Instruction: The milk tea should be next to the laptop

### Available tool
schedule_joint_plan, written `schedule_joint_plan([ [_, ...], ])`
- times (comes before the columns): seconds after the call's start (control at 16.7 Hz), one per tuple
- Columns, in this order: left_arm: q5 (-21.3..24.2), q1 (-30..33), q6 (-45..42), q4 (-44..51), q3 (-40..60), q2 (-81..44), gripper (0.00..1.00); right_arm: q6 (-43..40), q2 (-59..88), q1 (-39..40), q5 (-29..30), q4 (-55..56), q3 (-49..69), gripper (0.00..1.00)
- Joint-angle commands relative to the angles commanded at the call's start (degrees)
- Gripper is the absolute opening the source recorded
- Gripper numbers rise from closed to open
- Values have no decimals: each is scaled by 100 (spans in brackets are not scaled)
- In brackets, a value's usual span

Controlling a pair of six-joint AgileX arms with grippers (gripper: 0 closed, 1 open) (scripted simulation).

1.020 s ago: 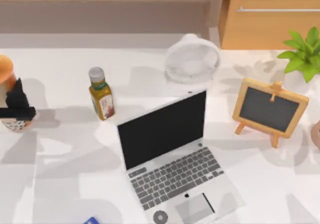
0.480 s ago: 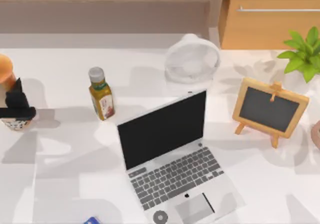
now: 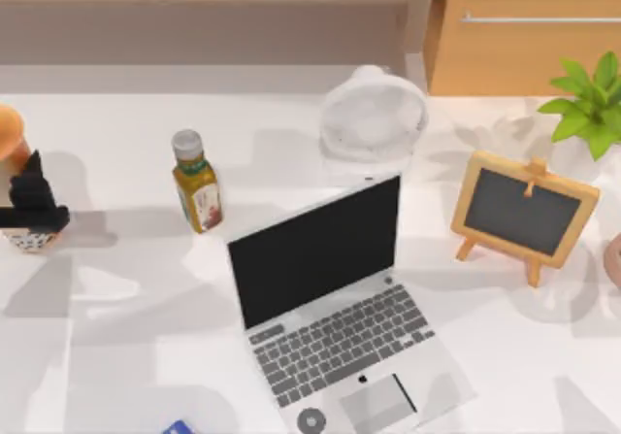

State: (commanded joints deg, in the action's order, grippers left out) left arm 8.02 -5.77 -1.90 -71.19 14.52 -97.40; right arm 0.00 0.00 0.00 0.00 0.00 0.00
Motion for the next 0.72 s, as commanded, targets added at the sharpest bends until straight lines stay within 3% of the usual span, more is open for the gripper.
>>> schedule_joint_plan([
  [0.48,-5,-1,-8,365,22,309,0,0,0,0,0,0,0,100],
  [0.72,-290,219,150,501,378,498,0,0,0,0,0,0,0,100],
])
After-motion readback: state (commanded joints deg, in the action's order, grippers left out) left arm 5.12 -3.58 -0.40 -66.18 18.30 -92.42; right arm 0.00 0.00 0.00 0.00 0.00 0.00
